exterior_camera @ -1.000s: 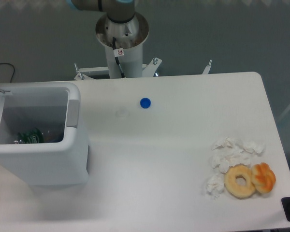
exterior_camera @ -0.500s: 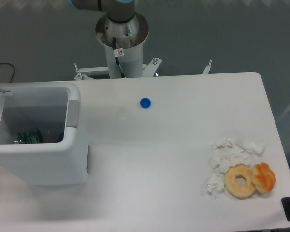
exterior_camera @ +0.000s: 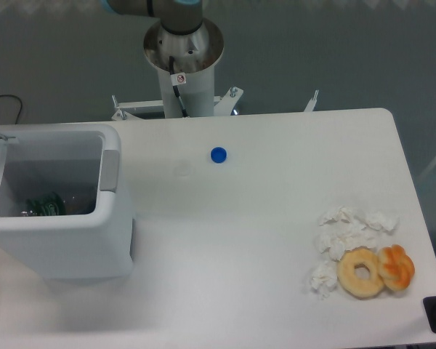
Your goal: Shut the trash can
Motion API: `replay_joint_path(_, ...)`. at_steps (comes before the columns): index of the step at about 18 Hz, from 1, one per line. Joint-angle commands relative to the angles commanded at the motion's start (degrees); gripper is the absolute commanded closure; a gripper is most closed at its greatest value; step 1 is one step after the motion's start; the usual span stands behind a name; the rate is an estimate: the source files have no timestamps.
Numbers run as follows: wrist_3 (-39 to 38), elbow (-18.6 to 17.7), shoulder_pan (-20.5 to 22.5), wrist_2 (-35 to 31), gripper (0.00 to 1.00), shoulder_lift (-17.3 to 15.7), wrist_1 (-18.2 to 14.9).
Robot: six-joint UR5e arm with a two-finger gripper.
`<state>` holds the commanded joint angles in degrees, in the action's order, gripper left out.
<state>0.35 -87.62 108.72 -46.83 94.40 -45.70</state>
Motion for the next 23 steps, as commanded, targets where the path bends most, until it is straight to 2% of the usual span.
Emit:
replay_joint_path(4,0.4,-0.7,2.3,-1.0,0.0,-1.3,-0.2)
replay_joint_path(10,4.3,-5.1,5.6,-3.1,0.0,-3.4,-0.1)
replay_joint_path(12,4.6,-5.5,7.6,-3.0,0.0,-3.8,-0.2)
replay_joint_path(15,4.6,-5.5,9.2,-3.3,0.0,-3.7,-0.2)
replay_joint_path(23,7.6,-8.5,14.5,-4.5,0.0,-3.4,-0.3)
